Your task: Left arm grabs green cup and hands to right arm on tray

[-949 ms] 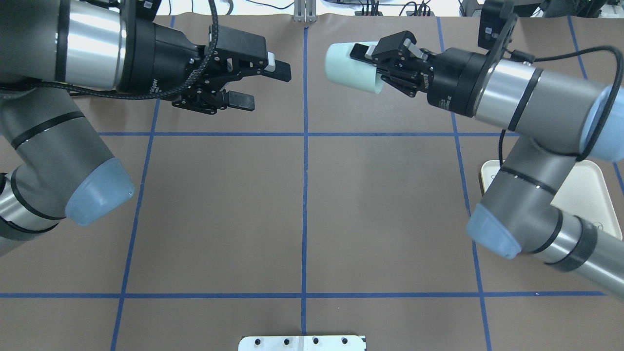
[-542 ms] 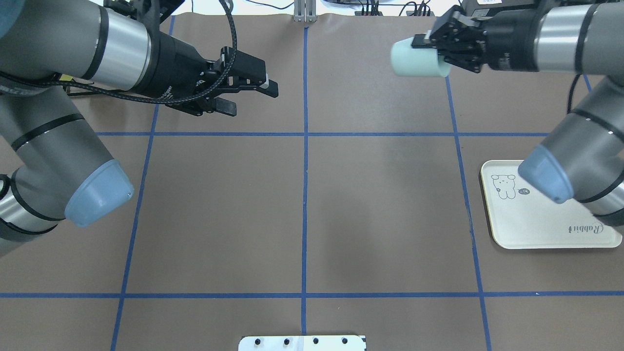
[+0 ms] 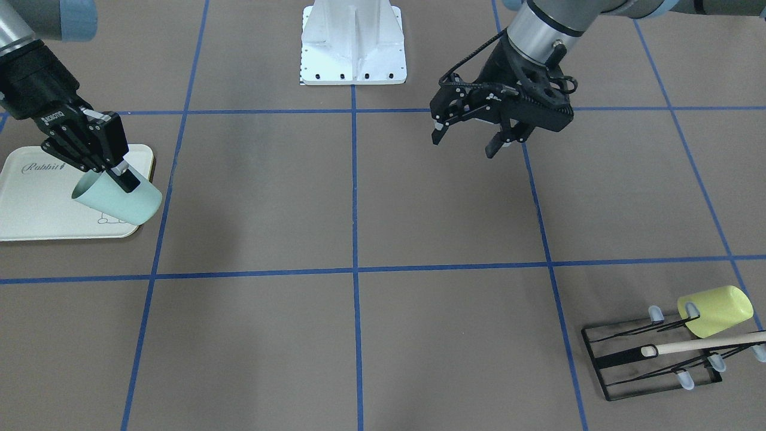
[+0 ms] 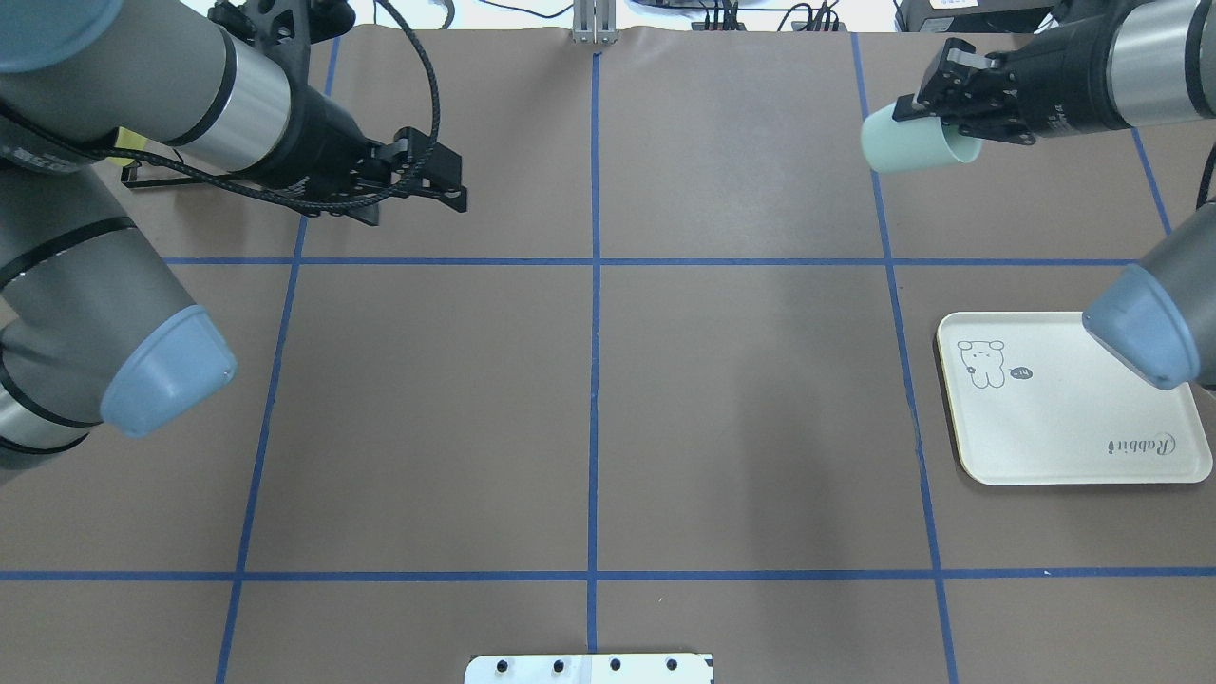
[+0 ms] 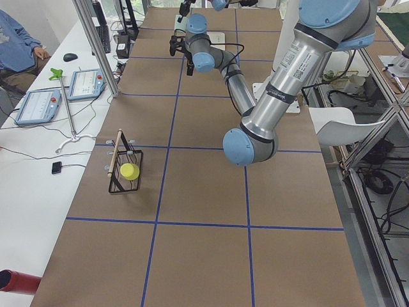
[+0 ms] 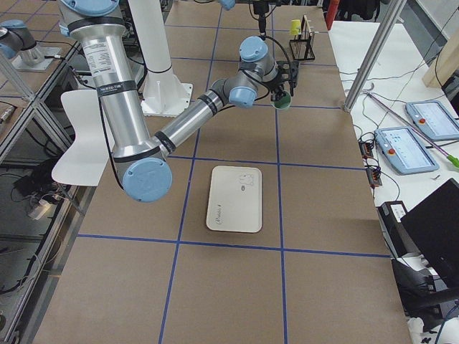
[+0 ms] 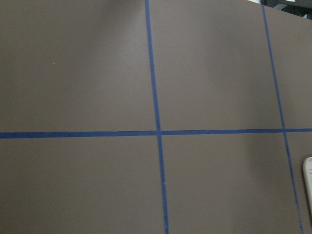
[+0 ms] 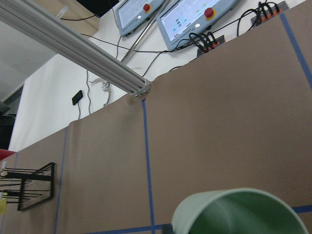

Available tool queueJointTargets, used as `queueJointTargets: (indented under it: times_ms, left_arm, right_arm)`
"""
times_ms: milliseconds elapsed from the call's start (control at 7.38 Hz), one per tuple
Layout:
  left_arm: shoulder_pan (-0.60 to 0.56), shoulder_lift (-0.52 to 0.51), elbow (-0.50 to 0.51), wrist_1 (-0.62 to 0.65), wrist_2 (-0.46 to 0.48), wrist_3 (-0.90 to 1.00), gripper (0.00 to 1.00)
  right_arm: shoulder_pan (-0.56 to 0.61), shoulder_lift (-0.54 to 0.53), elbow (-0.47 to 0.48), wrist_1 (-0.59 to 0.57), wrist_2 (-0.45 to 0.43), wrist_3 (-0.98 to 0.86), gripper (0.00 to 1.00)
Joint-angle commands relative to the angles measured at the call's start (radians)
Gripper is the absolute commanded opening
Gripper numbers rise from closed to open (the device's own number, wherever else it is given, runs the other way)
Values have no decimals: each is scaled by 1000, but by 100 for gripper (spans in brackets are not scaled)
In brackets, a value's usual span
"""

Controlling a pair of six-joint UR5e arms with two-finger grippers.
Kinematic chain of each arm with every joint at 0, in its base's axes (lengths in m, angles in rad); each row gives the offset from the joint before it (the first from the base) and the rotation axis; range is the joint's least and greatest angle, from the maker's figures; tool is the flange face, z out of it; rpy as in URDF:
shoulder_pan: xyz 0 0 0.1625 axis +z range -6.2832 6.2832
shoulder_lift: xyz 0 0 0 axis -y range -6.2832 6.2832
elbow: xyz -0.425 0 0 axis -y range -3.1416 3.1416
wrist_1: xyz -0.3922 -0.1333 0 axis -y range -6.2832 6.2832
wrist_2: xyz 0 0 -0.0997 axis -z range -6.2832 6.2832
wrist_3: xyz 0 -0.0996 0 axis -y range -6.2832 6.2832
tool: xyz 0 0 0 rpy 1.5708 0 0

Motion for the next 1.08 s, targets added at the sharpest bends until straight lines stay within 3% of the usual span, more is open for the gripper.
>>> queueJointTargets:
  times_ms: [0, 136, 542, 678, 949]
  left_arm:
    - [-38, 80, -58, 223, 103, 290, 100]
    - [-70, 193, -128, 229, 117, 404, 100]
    - [-277, 372, -143, 233, 98, 733, 100]
    - [-335, 438, -144, 220, 96, 799, 100]
    - [-356, 512, -129, 229, 41, 807, 100]
  right_arm:
    - [4, -5, 87, -316, -8, -252, 0]
    - [16, -9, 116, -436, -7, -373, 0]
    - [41, -35, 195, -743, 4, -683, 0]
    - [36, -84, 216, -785, 3, -746, 0]
    - [35, -205, 253, -706, 3, -758, 0]
